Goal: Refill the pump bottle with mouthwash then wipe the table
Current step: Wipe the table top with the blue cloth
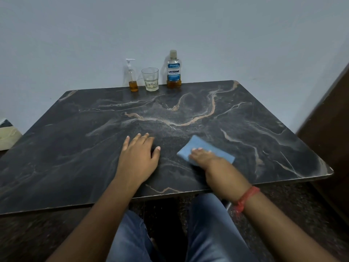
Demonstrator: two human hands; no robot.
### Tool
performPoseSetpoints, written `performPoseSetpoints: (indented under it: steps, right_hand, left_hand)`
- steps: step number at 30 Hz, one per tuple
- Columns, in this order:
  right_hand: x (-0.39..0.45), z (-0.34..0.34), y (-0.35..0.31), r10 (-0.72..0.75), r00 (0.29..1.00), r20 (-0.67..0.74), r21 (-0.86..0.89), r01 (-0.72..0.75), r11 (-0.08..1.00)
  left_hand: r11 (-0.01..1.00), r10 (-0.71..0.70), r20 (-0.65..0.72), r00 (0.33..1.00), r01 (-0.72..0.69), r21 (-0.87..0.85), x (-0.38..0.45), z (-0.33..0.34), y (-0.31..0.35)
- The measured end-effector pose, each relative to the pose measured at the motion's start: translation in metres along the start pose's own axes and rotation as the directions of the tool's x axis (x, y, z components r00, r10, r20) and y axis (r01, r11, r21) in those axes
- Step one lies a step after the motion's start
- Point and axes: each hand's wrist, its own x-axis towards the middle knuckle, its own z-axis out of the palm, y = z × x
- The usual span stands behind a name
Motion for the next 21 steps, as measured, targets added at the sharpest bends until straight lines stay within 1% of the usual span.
performPoseSetpoints:
  steps: [1, 2, 3, 5, 6, 7, 8, 9, 10, 11, 12, 14, 15, 16, 18, 19, 20, 21]
  right_hand:
    - [0.0, 0.0, 0.001, -0.058, 0.997, 0.05, 0.023, 0.057, 0.998]
    - [0.002, -0.008, 0.006, -0.032, 0.999, 0.042, 0.033, 0.031, 0.999]
    - [0.006, -0.017, 0.016, 0.063, 0.998, -0.008, 0.019, -0.063, 0.998]
    - [0.011, -0.03, 0.029, 0.236, 0.964, -0.123, -0.046, -0.243, 0.969]
    - [0.011, -0.029, 0.024, 0.243, 0.96, -0.136, -0.077, -0.255, 0.964]
    - [0.009, -0.022, 0.013, 0.183, 0.978, -0.104, -0.082, -0.191, 0.978]
    - [0.005, -0.011, 0.003, 0.083, 0.996, -0.044, -0.064, -0.086, 0.994]
    - [0.001, -0.001, -0.003, -0.019, 1.0, 0.016, -0.037, 0.02, 0.999]
    - [-0.002, 0.0, -0.002, -0.074, 0.996, 0.058, -0.009, 0.075, 0.997]
    - [-0.001, -0.007, 0.002, -0.049, 0.997, 0.052, 0.007, 0.049, 0.999]
    - [0.002, -0.014, 0.012, 0.046, 0.999, 0.0, 0.004, -0.046, 0.999]
    - [0.008, -0.023, 0.025, 0.238, 0.962, -0.135, -0.042, -0.246, 0.968]
    - [0.009, -0.02, 0.019, 0.257, 0.952, -0.169, -0.067, -0.271, 0.96]
    - [0.009, -0.012, 0.008, 0.217, 0.964, -0.156, -0.065, -0.229, 0.971]
    - [0.005, 0.011, -0.01, 0.034, 0.999, -0.039, -0.034, -0.035, 0.999]
    - [0.004, 0.013, -0.01, -0.028, 1.0, 0.005, -0.002, 0.028, 1.0]
    - [0.006, 0.006, -0.006, -0.018, 1.0, 0.006, 0.027, 0.018, 0.999]
    - [0.01, -0.005, 0.005, 0.061, 0.998, -0.034, 0.029, -0.06, 0.998]
  left_hand:
    - [1.0, -0.011, 0.008, 1.0, 0.011, 0.006, -0.002, -0.001, -0.004]
    - [1.0, -0.022, 0.011, 1.0, 0.022, 0.004, -0.002, -0.002, -0.006]
    - [1.0, -0.031, 0.007, 1.0, 0.031, -0.005, -0.003, -0.002, -0.009]
    - [0.999, -0.042, -0.012, 0.999, 0.042, -0.028, -0.006, -0.003, -0.011]
    - [0.998, -0.05, -0.022, 0.998, 0.049, -0.038, -0.007, -0.004, -0.012]
    - [0.997, -0.06, -0.03, 0.998, 0.058, -0.047, -0.008, -0.005, -0.014]
    - [0.997, -0.066, -0.033, 0.997, 0.065, -0.051, -0.008, -0.006, -0.015]
    - [0.996, -0.075, -0.033, 0.997, 0.073, -0.051, -0.008, -0.007, -0.018]
    - [0.996, -0.082, -0.029, 0.996, 0.081, -0.046, -0.008, -0.008, -0.022]
    - [0.996, -0.087, -0.023, 0.996, 0.086, -0.037, -0.008, -0.009, -0.026]
    - [0.995, -0.093, -0.018, 0.995, 0.093, -0.026, -0.009, -0.009, -0.03]
    - [0.993, -0.114, -0.014, 0.993, 0.114, -0.015, -0.011, -0.011, -0.037]
    - [0.992, -0.128, -0.015, 0.992, 0.127, -0.018, -0.013, -0.012, -0.039]
    - [0.99, -0.14, -0.017, 0.99, 0.139, -0.023, -0.015, -0.012, -0.041]
    - [0.988, -0.151, -0.016, 0.988, 0.15, -0.028, -0.016, -0.011, -0.042]
    - [0.988, -0.152, -0.012, 0.988, 0.152, -0.026, -0.015, -0.011, -0.041]
    - [0.988, -0.154, -0.008, 0.988, 0.154, -0.028, -0.015, -0.01, -0.041]
    - [0.987, -0.157, -0.005, 0.988, 0.156, -0.033, -0.015, -0.01, -0.041]
